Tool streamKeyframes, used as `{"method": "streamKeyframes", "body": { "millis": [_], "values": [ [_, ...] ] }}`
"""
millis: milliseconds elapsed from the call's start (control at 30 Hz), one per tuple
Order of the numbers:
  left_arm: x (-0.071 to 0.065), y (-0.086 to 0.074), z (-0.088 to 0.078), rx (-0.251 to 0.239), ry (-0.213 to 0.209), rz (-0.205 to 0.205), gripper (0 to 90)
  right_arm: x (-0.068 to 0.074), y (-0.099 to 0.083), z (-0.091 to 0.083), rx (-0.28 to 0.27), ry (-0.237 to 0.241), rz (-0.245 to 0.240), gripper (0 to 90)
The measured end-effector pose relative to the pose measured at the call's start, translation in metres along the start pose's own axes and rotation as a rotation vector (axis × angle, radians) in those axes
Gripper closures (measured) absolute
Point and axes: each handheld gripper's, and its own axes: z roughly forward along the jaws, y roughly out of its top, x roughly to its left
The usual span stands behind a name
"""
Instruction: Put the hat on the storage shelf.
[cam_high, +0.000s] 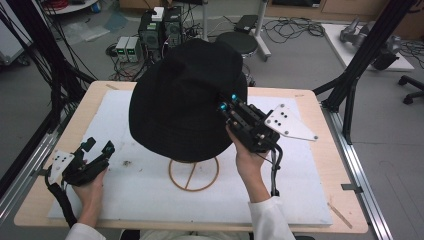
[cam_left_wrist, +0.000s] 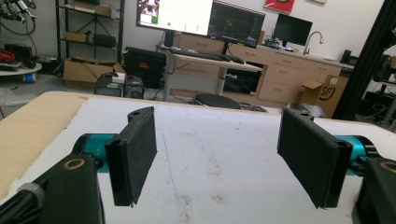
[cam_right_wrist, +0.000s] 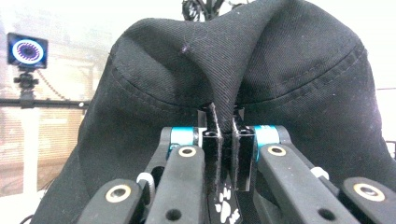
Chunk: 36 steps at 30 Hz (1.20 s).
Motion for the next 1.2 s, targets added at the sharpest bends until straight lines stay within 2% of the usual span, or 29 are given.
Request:
{"method": "streamKeyframes", "body": {
  "millis": [333,700,1033,1200],
  "values": [
    [0.000,0.000,0.000,-0.002,0.002,0.002,28.4,0.011,-0.019,0.005,0.068,0.036,0.007,86.0],
    [-0.001,0.000,0.000,0.004,0.001,0.006,28.4,0.012,-0.036,0.003,0.128,0.030,0.006,86.0],
    [-0.001,0.000,0.000,0.003,-0.001,0.005,28.4,0.009,-0.047,-0.001,0.148,0.015,0.029,85.8],
    [0.000,0.000,0.000,-0.001,0.002,0.000,28.4,0.009,-0.048,-0.003,0.166,0.014,0.015,85.6]
  ]
}}
